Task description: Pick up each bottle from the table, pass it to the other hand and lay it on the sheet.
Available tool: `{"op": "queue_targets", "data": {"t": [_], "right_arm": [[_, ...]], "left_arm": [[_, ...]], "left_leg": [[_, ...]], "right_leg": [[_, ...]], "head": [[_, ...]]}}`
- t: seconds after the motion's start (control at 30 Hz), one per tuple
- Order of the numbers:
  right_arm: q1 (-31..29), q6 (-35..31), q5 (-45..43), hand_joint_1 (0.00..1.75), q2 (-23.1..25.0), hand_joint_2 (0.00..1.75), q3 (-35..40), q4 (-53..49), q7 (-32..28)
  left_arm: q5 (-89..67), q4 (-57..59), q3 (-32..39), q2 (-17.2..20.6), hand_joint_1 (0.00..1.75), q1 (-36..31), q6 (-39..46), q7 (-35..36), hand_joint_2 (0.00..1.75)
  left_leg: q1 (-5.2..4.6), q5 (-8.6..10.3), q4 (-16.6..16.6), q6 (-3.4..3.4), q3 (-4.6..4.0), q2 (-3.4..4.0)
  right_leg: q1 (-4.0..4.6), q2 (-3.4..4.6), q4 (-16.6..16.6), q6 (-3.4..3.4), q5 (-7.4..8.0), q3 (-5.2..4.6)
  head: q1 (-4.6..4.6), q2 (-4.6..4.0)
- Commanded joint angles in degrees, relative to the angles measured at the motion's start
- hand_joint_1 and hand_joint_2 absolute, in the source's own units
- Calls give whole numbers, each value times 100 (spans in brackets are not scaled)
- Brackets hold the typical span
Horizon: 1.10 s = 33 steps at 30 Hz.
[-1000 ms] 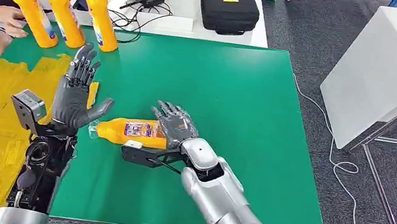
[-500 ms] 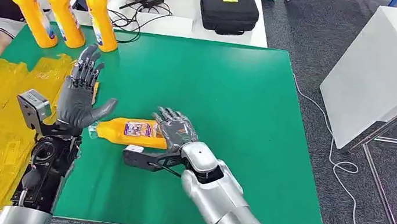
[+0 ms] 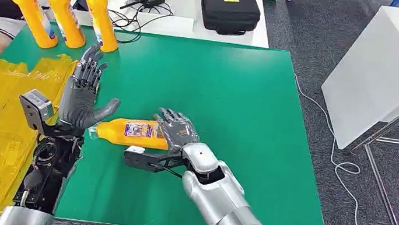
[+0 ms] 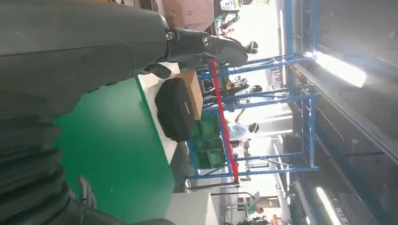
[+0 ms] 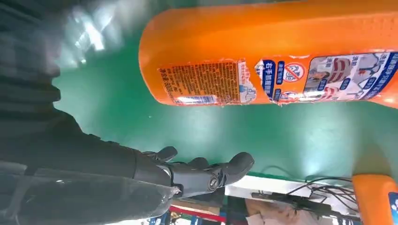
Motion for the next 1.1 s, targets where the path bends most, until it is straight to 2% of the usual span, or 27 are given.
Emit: {"op": "queue_targets", "data": {"t": [0.03, 0.23, 0.3, 0.4, 0.43, 0.57, 0.8, 0.87, 0.93, 1.1], "right_arm": [[-182, 257, -152, 0, -76, 175, -245, 416, 25], [-42, 422, -209, 0, -109, 175, -313, 497, 27], [-25, 425, -206, 0, -109, 175, -309, 504, 25], [16, 553, -209, 0, -109, 175, -318, 502, -1], [32, 588, -212, 0, -112, 175, -326, 504, -19], [85, 641, -201, 0, -120, 175, -329, 521, -42], [162, 664, -124, 0, -115, 175, -255, 536, -13], [177, 672, -98, 0, -114, 175, -234, 536, -10], [177, 672, -98, 0, -114, 175, -234, 536, -10], [169, 755, -72, 0, -65, 175, -198, 514, -105]], "left_arm": [[34, 457, -166, -9, 0, -323, -18, 35, 175], [41, 497, -243, -64, 0, -346, -28, 58, 175], [41, 498, -244, -65, 0, -341, -26, 58, 175], [67, 489, -260, -54, 0, -320, -41, 57, 175], [79, 511, -267, -53, 0, -322, -42, 59, 175], [105, 612, -304, -55, 0, -350, -39, 50, 175], [132, 657, -331, -66, 0, -372, -34, 50, 175], [146, 683, -328, -69, 0, -378, -31, 53, 175], [146, 683, -328, -69, 0, -378, -31, 53, 175], [167, 769, -335, -64, 0, -397, -57, 57, 175]], "left_leg": [[1, -8, -8, 4, 32, -16], [2, -10, -11, 4, 38, -18], [-1, -3, -6, 2, 16, -13], [1, -10, -9, 3, 34, -13], [-1, -2, -5, 2, 11, -8], [3, -9, -13, 3, 43, -21], [1, -6, -10, 3, 30, -16], [3, -11, -18, 5, 53, -20], [2, -4, -8, 2, 24, -14], [1, -8, -12, 3, 41, -17]], "right_leg": [[4, -28, -8, 5, -14, 38], [4, -30, -10, 5, -16, 45], [1, -19, -5, 3, -8, 19], [3, -24, -8, 4, -14, 38], [0, -13, -4, 3, -5, 14], [6, -33, -14, 5, -16, 50], [3, -24, -9, 3, -12, 33], [6, -33, -18, 5, -18, 58], [3, -20, -9, 3, -8, 26], [4, -27, -12, 4, -14, 44]], "head": [[0, 0], [0, 0], [0, 0], [0, 0], [0, 0], [0, 0], [0, 0], [0, 0], [0, 0], [0, 0]]}}
